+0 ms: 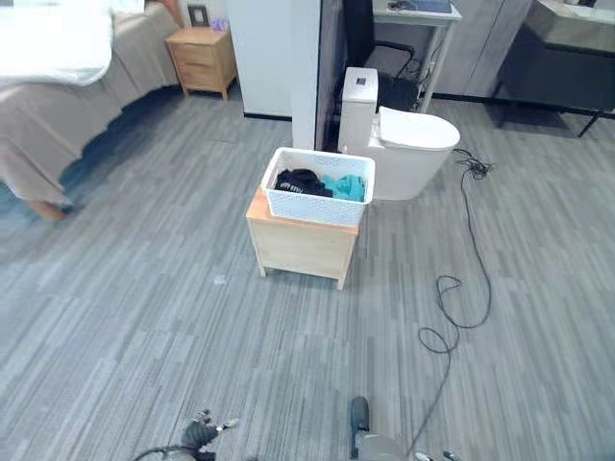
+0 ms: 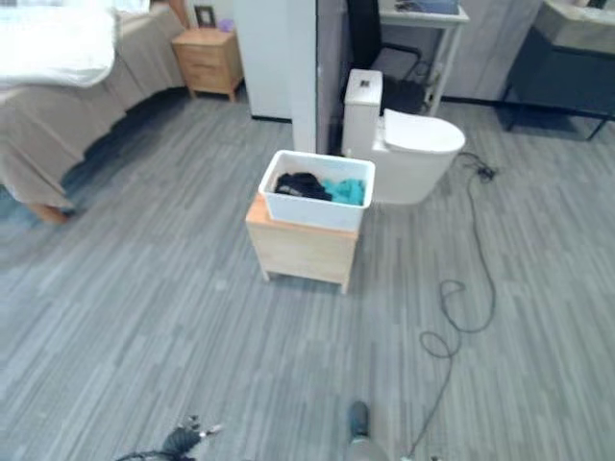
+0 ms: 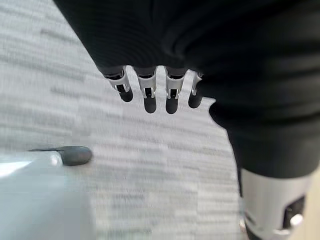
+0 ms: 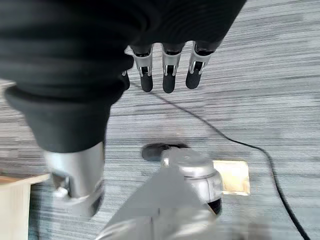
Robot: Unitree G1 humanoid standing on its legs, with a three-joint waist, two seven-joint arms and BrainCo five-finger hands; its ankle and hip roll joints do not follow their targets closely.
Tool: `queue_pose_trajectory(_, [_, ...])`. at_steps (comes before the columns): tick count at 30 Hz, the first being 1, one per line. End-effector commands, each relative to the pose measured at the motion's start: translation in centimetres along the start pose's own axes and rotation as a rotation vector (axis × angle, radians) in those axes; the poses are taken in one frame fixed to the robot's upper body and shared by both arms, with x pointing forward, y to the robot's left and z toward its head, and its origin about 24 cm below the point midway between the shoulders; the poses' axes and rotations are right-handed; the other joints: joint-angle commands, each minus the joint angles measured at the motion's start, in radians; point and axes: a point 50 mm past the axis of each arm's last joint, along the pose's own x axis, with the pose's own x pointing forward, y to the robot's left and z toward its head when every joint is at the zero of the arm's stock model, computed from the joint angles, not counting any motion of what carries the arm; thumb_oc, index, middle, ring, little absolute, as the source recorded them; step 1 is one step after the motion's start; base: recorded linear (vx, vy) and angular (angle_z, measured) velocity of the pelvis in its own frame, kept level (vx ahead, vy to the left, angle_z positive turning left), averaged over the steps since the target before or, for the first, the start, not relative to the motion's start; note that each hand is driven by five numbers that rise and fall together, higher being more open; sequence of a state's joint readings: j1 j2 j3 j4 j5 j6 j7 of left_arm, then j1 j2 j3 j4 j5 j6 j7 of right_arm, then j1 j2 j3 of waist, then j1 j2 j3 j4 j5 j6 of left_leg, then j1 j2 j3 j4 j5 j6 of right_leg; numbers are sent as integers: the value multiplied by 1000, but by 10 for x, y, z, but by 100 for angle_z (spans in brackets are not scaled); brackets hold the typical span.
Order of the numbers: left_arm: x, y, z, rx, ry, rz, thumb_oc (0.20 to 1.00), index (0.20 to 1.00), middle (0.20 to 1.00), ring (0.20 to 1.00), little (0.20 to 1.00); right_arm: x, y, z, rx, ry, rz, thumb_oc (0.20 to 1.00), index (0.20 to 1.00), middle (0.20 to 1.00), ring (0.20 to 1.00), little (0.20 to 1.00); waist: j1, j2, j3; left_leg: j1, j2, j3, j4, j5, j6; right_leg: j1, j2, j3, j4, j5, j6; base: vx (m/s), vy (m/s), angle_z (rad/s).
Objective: Grab the laundry basket,head to the washer,open it,put in the laundry and shut it.
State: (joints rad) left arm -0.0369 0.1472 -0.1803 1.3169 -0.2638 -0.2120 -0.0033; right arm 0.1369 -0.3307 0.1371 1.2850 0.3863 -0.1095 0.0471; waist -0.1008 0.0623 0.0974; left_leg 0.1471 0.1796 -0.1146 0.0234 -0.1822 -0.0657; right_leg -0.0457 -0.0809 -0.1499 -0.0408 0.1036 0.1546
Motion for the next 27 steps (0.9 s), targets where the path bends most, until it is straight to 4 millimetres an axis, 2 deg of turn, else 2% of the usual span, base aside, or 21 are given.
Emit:
queue_pose_trajectory(1, [-1, 43, 16, 56, -57, 115, 1000, 1000, 1000, 1000, 1000, 3, 13, 8, 20, -11, 24, 1000, 1000, 1000, 1000, 1000, 14, -89, -10, 138, -112, 51, 45, -4, 27, -179, -27, 82, 106, 22, -9, 326, -294, 43])
queue_pose_trajectory(2, [-1, 44, 17, 32, -58, 121, 1000, 1000, 1000, 1000, 1000, 3, 15, 4, 20, 4, 24, 1000, 1000, 1000, 1000, 1000, 16, -85, -18, 115, -85, 60, 122, 62, 10, -161, -5, 69, 116, -1, -32, 329, -338, 6])
queue_pose_trajectory(3, [-1, 42, 19, 5, -63, 117, 1000, 1000, 1000, 1000, 1000, 3, 15, 2, 23, 11, 22, 1000, 1000, 1000, 1000, 1000, 23, -87, -15, 49, -71, 64, 249, 137, -3, -133, 4, 53, 111, -22, -54, 358, -465, 6])
queue_pose_trajectory(4, [-1, 42, 18, -33, -66, 116, 1000, 1000, 1000, 1000, 1000, 3, 17, 2, 33, 12, 28, 1000, 1000, 1000, 1000, 1000, 37, -114, 0, -89, -61, 72, 521, 228, 15, -78, 21, 48, 93, -50, -100, 240, -350, 14])
queue_pose_trajectory(5, [-1, 42, 18, -33, -66, 116, 1000, 1000, 1000, 1000, 1000, 3, 17, 2, 33, 12, 28, 1000, 1000, 1000, 1000, 1000, 35, -112, -2, -95, -59, 69, 528, 225, 15, -80, 22, 45, 94, -50, -101, 282, -451, 15])
queue_pose_trajectory(6, [-1, 45, 24, -64, -93, 136, 1000, 1000, 1000, 1000, 1000, 4, 18, 11, 36, -21, 28, 1000, 1000, 1000, 1000, 1000, 54, -129, 25, -177, -34, 91, 676, 246, 49, -30, 49, 53, 76, -78, -136, 133, -220, 28])
queue_pose_trajectory(7, [0, 45, 25, -64, -93, 136, 1000, 1000, 1000, 1000, 1000, 4, 18, 11, 36, -21, 28, 1000, 1000, 1000, 1000, 1000, 55, -127, 26, -178, -32, 91, 680, 244, 49, -29, 51, 53, 76, -78, -136, 244, -343, 9])
queue_pose_trajectory(8, [0, 43, 31, -67, -122, 138, 1000, 1000, 1000, 1000, 1000, 5, 17, 22, 46, -59, 23, 1000, 1000, 1000, 1000, 1000, 64, -140, 43, -248, 3, 129, 686, 233, 61, 4, 49, 52, 66, -98, -143, 216, -144, 0])
queue_pose_trajectory(9, [0, 43, 32, -65, -131, 134, 1000, 1000, 1000, 1000, 1000, 5, 16, 28, 49, -86, 24, 1000, 1000, 1000, 1000, 1000, 66, -140, 45, -263, 31, 144, 630, 211, 51, 26, 52, 52, 64, -116, -137, 255, -164, -1])
queue_pose_trajectory(10, [0, 43, 34, -67, -143, 135, 1000, 1000, 1000, 1000, 1000, 5, 13, 34, 51, -118, 21, 1000, 1000, 1000, 1000, 1000, 77, -154, 53, -281, 32, 171, 550, 204, 55, 38, 38, 50, 62, -122, -135, 146, -42, 21])
queue_pose_trajectory(11, [0, 43, 34, -67, -143, 135, 1000, 1000, 1000, 1000, 1000, 5, 13, 34, 51, -118, 21, 1000, 1000, 1000, 1000, 1000, 78, -155, 54, -278, 32, 172, 549, 204, 55, 39, 38, 51, 62, -122, -135, 173, 24, 31])
queue_pose_trajectory(12, [-1, 45, 40, -72, -178, 133, 1000, 1000, 1000, 1000, 1000, 4, 10, 44, 46, -169, 23, 1000, 1000, 1000, 1000, 1000, 88, -153, 56, -293, 12, 171, 365, 209, 35, 55, 36, 53, 63, -139, -129, 223, 82, 12])
queue_pose_trajectory(13, [-2, 46, 41, -76, -189, 134, 1000, 1000, 1000, 1000, 1000, 3, 7, 52, 46, -206, 20, 1000, 1000, 1000, 1000, 1000, 91, -149, 54, -298, 0, 150, 241, 223, 18, 68, 36, 54, 60, -149, -124, 222, 81, 7])
queue_pose_trajectory(14, [-2, 46, 41, -76, -189, 134, 1000, 1000, 1000, 1000, 1000, 3, 7, 52, 46, -206, 20, 1000, 1000, 1000, 1000, 1000, 90, -151, 53, -297, -2, 149, 236, 227, 18, 67, 35, 53, 60, -149, -124, 266, 134, 2])
queue_pose_trajectory(15, [-2, 46, 42, -79, -200, 125, 1000, 1000, 1000, 1000, 1000, 1, 3, 64, 48, -265, 15, 1000, 1000, 1000, 1000, 1000, 100, -131, 47, -308, -3, 94, 65, 293, -12, 100, 48, 57, 50, -167, -117, 274, 142, -1])
queue_pose_trajectory(17, [-3, 45, 38, -73, -189, 121, 1000, 1000, 1000, 1000, 1000, -2, 0, 71, 39, -306, 10, 1000, 1000, 1000, 1000, 1000, 104, -121, 42, -323, -8, 47, -47, 318, -28, 132, 54, 64, 38, -191, -111, 271, 142, -22])
queue_pose_trajectory(20, [-3, 47, 36, -67, -181, 126, 1000, 1000, 1000, 1000, 1000, -3, 2, 76, 33, -329, 16, 1000, 1000, 1000, 1000, 1000, 108, -118, 40, -341, -10, 27, -83, 324, -40, 163, 49, 77, 26, -207, -100, 216, 146, -38])
queue_pose_trajectory(23, [-5, 48, 30, -70, -173, 128, 1000, 1000, 1000, 1000, 1000, -3, 10, 78, 19, -340, 46, 1000, 1000, 1000, 1000, 1000, 119, -108, 16, -334, -12, 75, -26, 326, -38, 202, 8, 88, 27, -220, -72, 358, 384, -32])
queue_pose_trajectory(25, [-5, 49, 30, -49, -167, 129, 1000, 1000, 1000, 1000, 1000, -3, 13, 75, 21, -329, 55, 1000, 1000, 1000, 1000, 1000, 122, -113, 10, -349, -36, 85, 40, 294, -23, 203, -27, 102, 48, -218, -57, 208, 282, -40])
queue_pose_trajectory(27, [-5, 50, 31, -38, -166, 132, 1000, 1000, 1000, 1000, 1000, -2, 15, 72, 29, -318, 59, 1000, 1000, 1000, 1000, 1000, 124, -118, 4, -345, -45, 95, 55, 276, -15, 197, -42, 109, 66, -219, -53, 185, 255, -33])
